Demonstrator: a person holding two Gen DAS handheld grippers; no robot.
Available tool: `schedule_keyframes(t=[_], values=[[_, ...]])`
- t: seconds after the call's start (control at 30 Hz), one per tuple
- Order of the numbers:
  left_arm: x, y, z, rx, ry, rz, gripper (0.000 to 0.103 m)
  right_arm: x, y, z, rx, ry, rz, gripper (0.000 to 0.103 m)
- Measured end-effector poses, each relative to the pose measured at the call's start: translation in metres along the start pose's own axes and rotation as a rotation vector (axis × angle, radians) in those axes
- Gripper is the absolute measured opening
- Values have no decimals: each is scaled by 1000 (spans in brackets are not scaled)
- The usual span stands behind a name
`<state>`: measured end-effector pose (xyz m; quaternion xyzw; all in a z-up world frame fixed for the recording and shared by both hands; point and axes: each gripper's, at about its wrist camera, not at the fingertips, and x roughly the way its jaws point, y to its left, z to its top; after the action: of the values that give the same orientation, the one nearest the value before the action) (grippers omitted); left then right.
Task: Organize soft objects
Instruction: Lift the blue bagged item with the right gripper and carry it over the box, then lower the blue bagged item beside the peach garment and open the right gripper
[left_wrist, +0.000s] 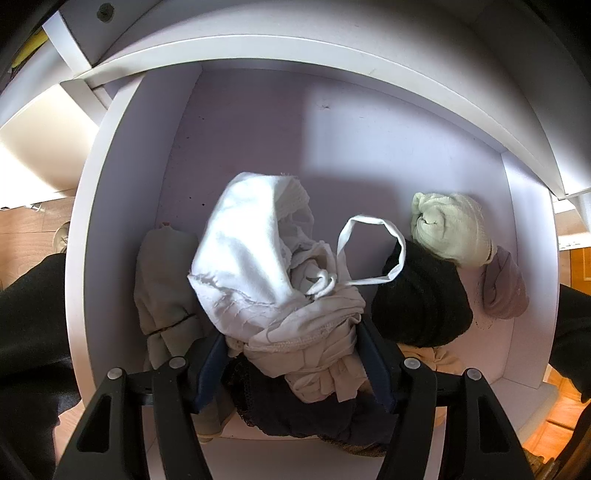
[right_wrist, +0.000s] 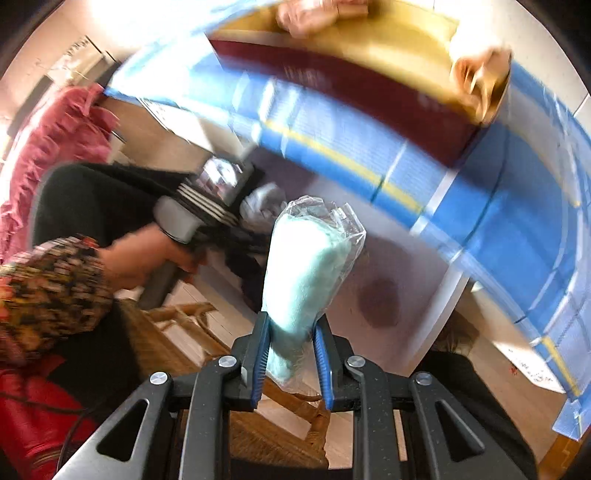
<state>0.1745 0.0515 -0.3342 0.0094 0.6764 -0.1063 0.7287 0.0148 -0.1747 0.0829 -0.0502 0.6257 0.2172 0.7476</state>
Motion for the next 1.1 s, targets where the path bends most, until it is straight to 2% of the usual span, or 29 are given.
schedule_keyframes(t=[0.17, 0.3, 0.4, 0.53, 0.67, 0.87, 1.1], values=[[2, 0, 0, 14, 6, 6, 66, -70, -5, 27, 9, -115, 15, 22], [2, 1, 0, 16, 10, 6, 66, -108, -17, 62, 12, -195, -47, 22], [1, 2, 0, 19, 11, 7, 66, -120, -35, 100, 56, -222, -76, 22], [1, 3, 1, 13, 12, 1, 66, -114, -67, 150, 134, -227, -130, 22], [2, 4, 0, 13, 17, -4, 66, -99, -88, 185, 211, -229, -144, 22], [4, 7, 0, 18, 27, -7, 65, -70, -97, 226, 234, -204, -204, 22], [6, 10, 1, 2, 28, -21, 65, -34, -107, 255, 241, -126, -277, 22]])
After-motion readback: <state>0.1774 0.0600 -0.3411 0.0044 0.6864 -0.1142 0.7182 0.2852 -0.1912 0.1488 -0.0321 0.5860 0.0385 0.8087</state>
